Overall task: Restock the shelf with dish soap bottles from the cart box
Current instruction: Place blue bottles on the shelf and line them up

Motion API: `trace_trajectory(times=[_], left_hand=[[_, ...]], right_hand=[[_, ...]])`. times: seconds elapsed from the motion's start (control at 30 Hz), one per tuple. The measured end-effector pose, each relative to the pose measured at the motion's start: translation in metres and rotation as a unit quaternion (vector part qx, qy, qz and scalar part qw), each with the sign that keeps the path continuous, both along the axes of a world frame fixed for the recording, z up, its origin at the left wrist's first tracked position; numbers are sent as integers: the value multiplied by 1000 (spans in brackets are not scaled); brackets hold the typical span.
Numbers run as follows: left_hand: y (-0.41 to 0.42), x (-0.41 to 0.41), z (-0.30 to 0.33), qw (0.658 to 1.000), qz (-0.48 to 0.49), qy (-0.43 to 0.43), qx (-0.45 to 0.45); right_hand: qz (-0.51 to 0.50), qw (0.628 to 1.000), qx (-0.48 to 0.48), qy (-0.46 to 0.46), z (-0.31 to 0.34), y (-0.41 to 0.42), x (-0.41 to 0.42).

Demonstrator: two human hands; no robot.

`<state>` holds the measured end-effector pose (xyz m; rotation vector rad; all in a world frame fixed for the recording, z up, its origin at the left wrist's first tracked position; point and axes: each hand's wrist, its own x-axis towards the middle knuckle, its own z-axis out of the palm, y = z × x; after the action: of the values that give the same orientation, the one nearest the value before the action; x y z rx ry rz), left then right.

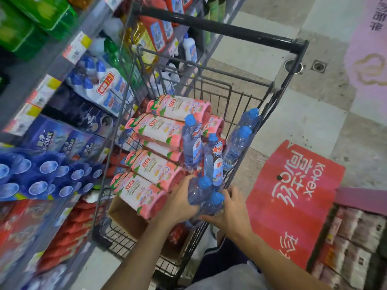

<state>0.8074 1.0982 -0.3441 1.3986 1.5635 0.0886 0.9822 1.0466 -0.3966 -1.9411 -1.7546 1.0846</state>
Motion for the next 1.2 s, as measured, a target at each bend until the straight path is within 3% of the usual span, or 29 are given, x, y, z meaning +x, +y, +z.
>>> trace_trajectory(times=[0.1, 0.23, 0.33, 0.53, 0.7, 0.83, 1.2], left_hand=[[-1, -9, 2, 999, -35, 20, 20], [-13, -17, 7, 999, -31, -14, 22], [-31, -27, -3, 998, 13, -42, 44], [-78, -48, 11, 972, 170, -130, 97], [-135, -85, 30, 930, 291, -162, 153], [-191, -121, 56, 877, 395, -180, 207], [-388, -245, 145, 742, 544, -230, 318]], right_hand=[[-52, 985, -107, 124, 5, -7, -6], [-47, 971, -152, 181, 4, -10, -4], [-10, 968, -154, 196, 1, -13, -6], [-34, 975, -75, 205, 29, -21, -37], [24, 976, -17, 217, 61, -32, -79], [90, 963, 11, 255, 85, -59, -129], [251, 915, 35, 314, 187, -186, -289]])
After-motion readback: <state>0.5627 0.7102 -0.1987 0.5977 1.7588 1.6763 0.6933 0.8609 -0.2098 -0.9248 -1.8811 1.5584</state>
